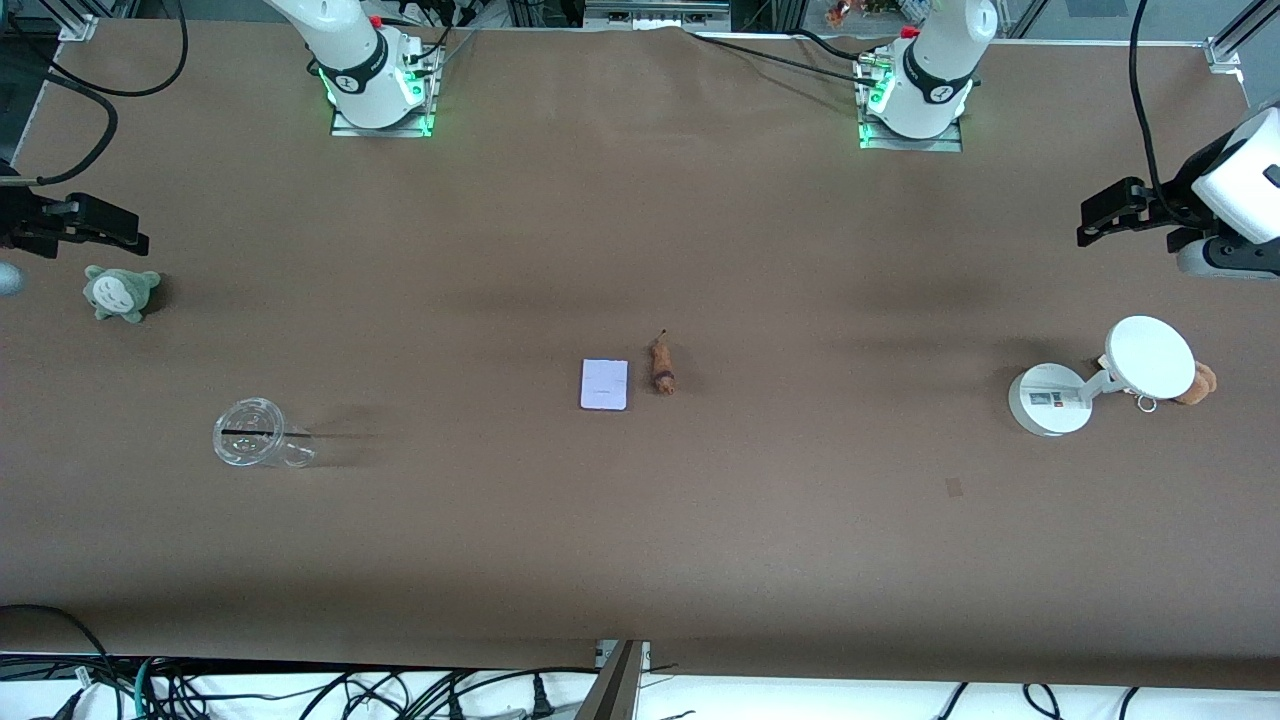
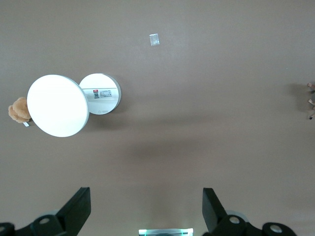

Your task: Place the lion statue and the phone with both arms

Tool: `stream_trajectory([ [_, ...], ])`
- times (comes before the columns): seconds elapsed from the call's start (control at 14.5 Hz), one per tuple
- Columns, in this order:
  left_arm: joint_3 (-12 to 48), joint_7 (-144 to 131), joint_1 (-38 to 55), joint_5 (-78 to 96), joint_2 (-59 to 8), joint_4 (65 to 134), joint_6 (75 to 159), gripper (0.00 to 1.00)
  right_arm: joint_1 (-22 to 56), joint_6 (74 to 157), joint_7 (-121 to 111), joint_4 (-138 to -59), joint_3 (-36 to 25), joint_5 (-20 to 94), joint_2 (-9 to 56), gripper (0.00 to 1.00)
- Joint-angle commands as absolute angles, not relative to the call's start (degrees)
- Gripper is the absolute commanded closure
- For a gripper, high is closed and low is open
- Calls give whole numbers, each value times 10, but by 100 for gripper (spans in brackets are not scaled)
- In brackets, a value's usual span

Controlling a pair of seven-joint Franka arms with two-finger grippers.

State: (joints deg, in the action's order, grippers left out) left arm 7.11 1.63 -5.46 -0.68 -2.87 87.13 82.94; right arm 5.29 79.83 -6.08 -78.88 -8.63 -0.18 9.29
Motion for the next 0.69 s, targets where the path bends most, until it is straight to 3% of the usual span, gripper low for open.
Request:
stream_trajectory([
  [0.0, 78, 25, -53, 4, -29, 864, 830, 0, 49, 789, -55, -778, -86, 8, 96, 0],
  [0.62, 88, 26, -18, -7, -61, 841, 843, 0, 49, 788, -56, -778, -86, 8, 96, 0],
])
